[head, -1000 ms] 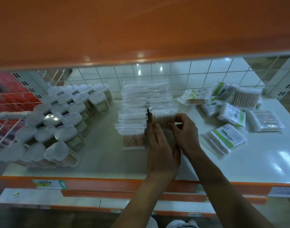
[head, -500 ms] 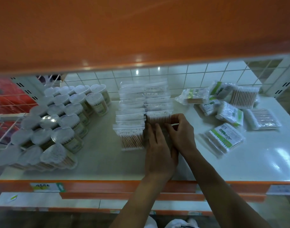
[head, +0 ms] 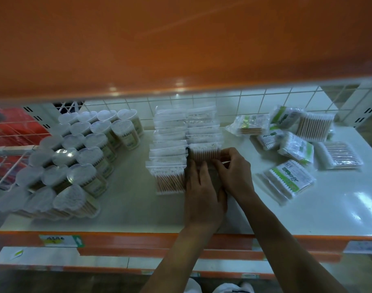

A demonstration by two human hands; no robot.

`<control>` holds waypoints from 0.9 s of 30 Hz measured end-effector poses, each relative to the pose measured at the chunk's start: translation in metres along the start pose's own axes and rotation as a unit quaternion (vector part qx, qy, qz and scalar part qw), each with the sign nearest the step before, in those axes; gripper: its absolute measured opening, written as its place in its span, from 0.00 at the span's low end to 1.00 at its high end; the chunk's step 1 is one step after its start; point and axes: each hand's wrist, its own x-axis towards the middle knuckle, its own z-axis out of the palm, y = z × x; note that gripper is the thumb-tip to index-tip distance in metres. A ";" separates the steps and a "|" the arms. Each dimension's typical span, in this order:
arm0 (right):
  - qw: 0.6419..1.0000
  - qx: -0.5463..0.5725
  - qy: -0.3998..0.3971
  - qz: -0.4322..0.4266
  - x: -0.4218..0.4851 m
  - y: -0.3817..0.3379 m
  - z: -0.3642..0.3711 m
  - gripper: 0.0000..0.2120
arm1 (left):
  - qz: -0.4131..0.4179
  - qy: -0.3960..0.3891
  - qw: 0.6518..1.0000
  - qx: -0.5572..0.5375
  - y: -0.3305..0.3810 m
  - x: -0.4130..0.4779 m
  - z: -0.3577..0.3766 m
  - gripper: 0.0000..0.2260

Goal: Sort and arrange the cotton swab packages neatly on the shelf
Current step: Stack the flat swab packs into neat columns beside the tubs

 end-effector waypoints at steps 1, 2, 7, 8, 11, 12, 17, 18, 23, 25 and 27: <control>1.000 -0.003 -0.002 0.002 0.000 0.000 -0.001 0.08 | -0.001 0.003 1.000 -0.004 0.001 -0.001 0.000 0.31; 1.000 -0.004 -0.005 0.005 0.000 0.001 -0.002 0.08 | -0.001 0.009 1.000 -0.004 0.002 -0.001 -0.001 0.31; 1.000 -0.004 -0.007 0.008 -0.002 0.000 -0.002 0.08 | 0.000 0.009 1.000 0.002 0.001 -0.003 0.000 0.35; 1.000 -0.005 -0.006 0.006 -0.002 0.000 -0.001 0.08 | -0.004 0.003 1.000 0.001 0.001 -0.003 0.000 0.35; 1.000 0.001 -0.003 0.003 -0.001 0.000 0.000 0.08 | -0.010 -0.007 1.000 -0.004 0.001 -0.002 -0.001 0.30; 1.000 0.001 -0.003 0.003 0.000 0.000 0.000 0.08 | -0.011 -0.013 1.000 -0.006 0.001 -0.002 0.000 0.29; 1.000 -0.005 -0.007 0.003 0.002 -0.002 0.000 0.09 | -0.002 -0.012 1.000 0.000 -0.001 -0.001 0.002 0.29; 1.000 -0.006 -0.007 0.003 0.001 -0.001 -0.001 0.09 | -0.003 -0.010 1.000 0.002 -0.001 -0.001 0.002 0.29; 1.000 0.000 0.007 0.004 -0.004 -0.002 -0.003 0.15 | 0.019 0.028 0.999 0.009 0.000 -0.004 0.004 0.27; 1.000 -0.003 0.016 0.001 -0.007 -0.002 -0.006 0.16 | 0.029 0.038 0.999 0.003 0.002 -0.005 0.006 0.26; 1.000 -0.003 0.022 -0.006 -0.010 -0.003 -0.011 0.15 | 0.039 0.044 0.998 -0.004 0.005 -0.005 0.007 0.26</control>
